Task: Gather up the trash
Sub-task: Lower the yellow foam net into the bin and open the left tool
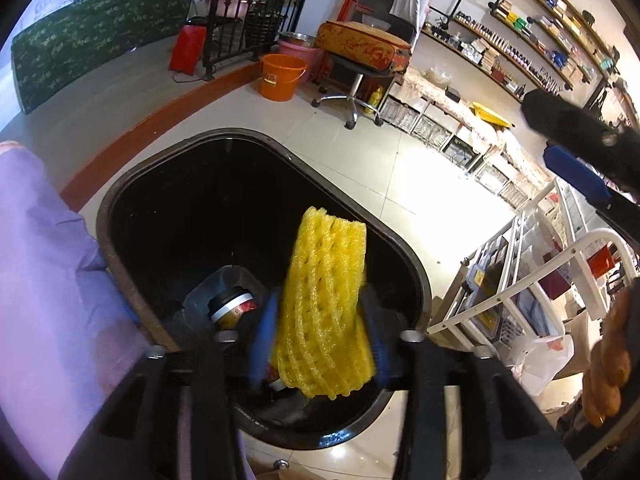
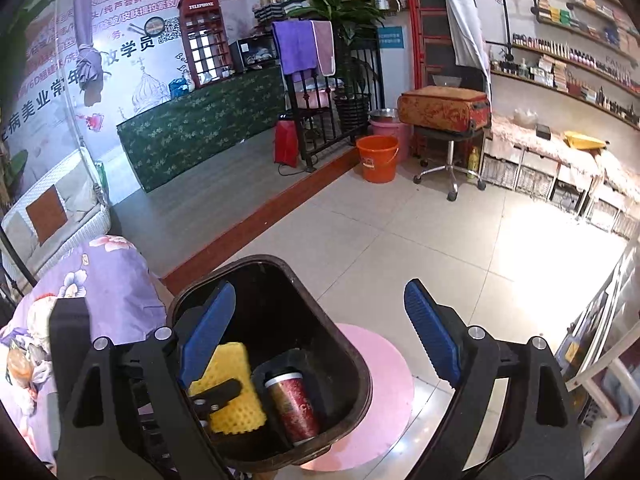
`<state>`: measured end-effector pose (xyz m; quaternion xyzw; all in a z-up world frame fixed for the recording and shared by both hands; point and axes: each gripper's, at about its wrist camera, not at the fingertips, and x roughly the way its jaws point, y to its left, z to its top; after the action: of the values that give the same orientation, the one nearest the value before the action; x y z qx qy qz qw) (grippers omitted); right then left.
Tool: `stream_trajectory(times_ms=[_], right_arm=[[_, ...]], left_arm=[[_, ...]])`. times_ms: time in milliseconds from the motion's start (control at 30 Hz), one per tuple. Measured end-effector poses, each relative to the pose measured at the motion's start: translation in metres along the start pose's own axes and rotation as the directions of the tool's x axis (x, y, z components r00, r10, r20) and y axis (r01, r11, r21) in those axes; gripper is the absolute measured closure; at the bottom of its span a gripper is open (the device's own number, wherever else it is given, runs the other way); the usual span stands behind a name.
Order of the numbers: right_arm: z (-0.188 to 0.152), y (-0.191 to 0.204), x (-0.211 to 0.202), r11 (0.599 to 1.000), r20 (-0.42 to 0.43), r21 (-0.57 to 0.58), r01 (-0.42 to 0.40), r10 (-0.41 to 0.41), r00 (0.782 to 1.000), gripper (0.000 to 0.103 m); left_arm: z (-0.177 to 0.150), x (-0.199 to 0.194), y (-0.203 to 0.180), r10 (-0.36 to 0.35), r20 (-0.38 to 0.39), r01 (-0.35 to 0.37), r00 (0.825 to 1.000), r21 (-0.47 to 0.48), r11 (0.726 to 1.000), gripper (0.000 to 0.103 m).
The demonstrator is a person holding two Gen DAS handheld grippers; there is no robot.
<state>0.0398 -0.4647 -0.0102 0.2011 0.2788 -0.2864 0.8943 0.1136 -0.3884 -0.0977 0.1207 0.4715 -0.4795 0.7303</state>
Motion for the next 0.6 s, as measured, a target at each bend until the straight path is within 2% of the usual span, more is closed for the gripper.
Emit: stream_trajectory(times_ms=[33,100,433,600], right_arm=[[-0.001,0.0,0.0,1.0,0.001,0.0,0.0,0.0,1.0,0.017],[-0.003,0.001,0.0,1.0,-0.002,-0.001,0.002,-0.002,1.0,0.017],[-0.007,0.007,0.004,1.0,-0.022,0.007,-0.009,0.01,1.0,0.017],[-0.009,0.012,0.006,1.0,-0.038,0.011,-0.028,0.029,0.999,0.017]], left_arm=[[0.0,0.001,0.0,0.009,0.003,-0.009,1.0,0.0,1.0,0.033],[-0.001,0.0,0.0,0.025,0.025,-0.024,0.999,-0.006,1.0,0.023],[-0.004,-0.016,0.006,0.03,0.052,-0.029,0.998,-0.021,0.999,0.016],[-0.011,-0.035,0.008,0.071,0.088,-0.07,0.994,-0.018,0.997,0.014]])
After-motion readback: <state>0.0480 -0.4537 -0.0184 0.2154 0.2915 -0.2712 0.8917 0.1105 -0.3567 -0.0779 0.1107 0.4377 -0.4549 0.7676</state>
